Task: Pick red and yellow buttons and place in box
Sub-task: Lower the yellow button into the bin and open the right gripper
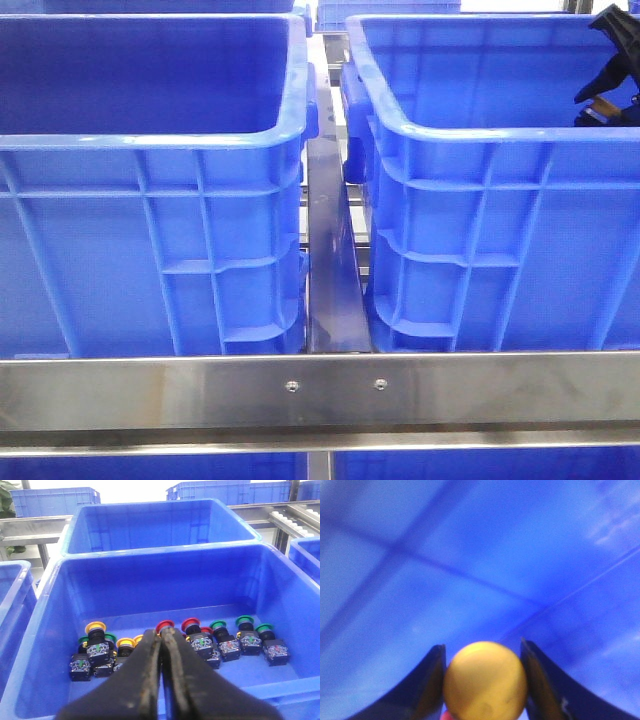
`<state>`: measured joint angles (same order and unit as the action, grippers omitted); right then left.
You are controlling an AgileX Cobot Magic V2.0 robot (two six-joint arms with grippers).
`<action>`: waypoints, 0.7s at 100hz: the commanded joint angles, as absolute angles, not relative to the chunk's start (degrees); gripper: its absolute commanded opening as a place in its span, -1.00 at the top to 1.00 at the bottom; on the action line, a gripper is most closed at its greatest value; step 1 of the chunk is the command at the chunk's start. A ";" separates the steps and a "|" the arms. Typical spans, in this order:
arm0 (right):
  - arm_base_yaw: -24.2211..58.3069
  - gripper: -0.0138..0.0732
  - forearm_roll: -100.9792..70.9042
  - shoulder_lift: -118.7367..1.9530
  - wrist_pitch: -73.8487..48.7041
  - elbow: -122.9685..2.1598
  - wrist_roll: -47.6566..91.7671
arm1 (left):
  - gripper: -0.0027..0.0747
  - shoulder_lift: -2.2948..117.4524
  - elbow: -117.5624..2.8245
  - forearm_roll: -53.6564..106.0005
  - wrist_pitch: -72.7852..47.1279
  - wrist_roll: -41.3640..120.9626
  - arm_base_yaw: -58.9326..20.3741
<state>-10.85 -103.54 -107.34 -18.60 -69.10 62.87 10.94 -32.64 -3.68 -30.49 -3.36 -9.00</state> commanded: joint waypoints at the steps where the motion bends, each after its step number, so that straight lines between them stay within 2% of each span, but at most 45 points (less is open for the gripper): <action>1: -11.22 0.02 -105.84 -104.49 -20.24 -71.20 63.64 | 0.98 11.49 -34.06 -3.32 -25.74 -3.99 -8.87; 14: -11.22 -0.03 -105.84 -104.49 -20.24 -71.20 63.64 | 0.98 11.49 -34.06 -3.32 -25.74 -3.99 -8.87; 70: -11.22 -0.03 -105.84 -104.49 -17.22 -71.20 63.70 | 0.98 11.49 -34.06 -3.32 -25.74 -3.99 -8.87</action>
<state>-10.85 -103.75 -107.34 -15.17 -69.10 62.87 10.94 -32.64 -3.68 -30.49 -3.36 -9.00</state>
